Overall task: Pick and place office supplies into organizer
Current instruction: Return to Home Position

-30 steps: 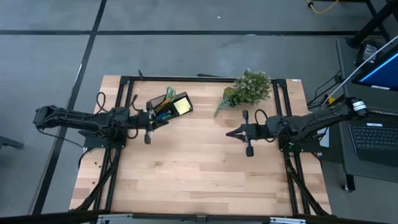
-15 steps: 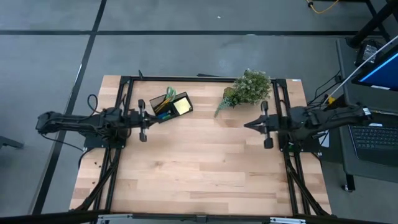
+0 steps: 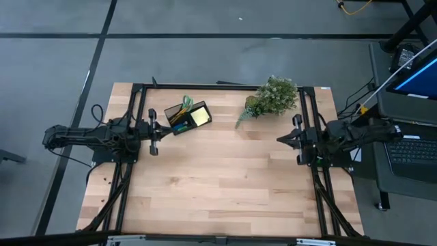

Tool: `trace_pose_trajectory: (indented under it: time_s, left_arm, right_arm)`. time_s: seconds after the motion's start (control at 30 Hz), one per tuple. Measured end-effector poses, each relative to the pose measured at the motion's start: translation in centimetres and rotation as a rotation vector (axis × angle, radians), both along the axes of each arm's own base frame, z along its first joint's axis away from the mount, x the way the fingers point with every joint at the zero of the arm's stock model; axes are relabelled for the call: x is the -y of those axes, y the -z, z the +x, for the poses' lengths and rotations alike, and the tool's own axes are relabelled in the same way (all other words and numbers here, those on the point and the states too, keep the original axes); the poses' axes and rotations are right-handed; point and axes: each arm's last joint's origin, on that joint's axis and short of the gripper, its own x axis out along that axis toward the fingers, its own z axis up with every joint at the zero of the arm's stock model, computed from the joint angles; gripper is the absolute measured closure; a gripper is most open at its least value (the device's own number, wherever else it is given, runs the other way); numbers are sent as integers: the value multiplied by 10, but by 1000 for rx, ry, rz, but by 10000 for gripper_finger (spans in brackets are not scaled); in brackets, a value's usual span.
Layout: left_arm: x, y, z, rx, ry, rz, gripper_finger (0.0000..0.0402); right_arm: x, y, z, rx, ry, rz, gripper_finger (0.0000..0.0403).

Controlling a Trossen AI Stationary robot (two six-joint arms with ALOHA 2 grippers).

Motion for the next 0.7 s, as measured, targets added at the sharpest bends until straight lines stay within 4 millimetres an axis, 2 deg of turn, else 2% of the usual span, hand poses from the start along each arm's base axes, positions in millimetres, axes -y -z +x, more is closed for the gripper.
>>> trace_pose_trajectory:
  time_s: [0.23,0.43,0.7]
  left_arm:
    - [2,2,0,2,26,-32,400]
    - [5,26,2,56,27,-20,400]
    - [6,29,1,32,40,7,400]
  right_arm:
    - [3,11,-14,66,0,14,398]
    - [3,17,-15,61,0,24,398]
    - [3,21,-16,25,0,10,398]
